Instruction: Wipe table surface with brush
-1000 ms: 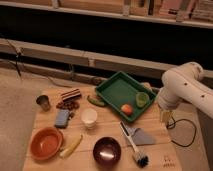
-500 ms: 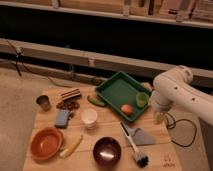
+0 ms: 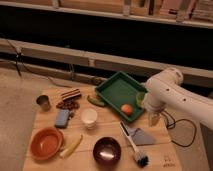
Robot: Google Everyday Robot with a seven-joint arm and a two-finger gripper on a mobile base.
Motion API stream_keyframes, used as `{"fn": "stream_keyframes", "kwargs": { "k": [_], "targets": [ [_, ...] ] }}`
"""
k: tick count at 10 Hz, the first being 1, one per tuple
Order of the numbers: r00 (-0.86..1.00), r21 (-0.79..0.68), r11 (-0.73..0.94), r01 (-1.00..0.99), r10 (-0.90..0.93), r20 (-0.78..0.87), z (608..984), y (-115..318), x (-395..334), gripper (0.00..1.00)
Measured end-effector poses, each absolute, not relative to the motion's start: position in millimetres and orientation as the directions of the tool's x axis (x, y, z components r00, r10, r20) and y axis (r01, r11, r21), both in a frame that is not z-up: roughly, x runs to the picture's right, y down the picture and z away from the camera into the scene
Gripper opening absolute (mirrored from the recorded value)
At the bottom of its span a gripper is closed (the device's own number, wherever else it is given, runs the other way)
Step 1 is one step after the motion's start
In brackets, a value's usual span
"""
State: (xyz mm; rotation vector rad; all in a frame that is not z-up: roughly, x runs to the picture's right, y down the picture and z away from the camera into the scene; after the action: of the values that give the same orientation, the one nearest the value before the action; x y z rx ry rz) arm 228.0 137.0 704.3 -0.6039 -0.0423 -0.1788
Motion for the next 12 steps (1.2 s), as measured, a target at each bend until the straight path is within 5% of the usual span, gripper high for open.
{"fn": "stream_keyframes", "kwargs": {
  "k": [12],
  "targets": [
    [0.967, -0.601, 0.758, 0.253, -0.188, 0.17, 737, 176, 207, 0.65]
  ]
}}
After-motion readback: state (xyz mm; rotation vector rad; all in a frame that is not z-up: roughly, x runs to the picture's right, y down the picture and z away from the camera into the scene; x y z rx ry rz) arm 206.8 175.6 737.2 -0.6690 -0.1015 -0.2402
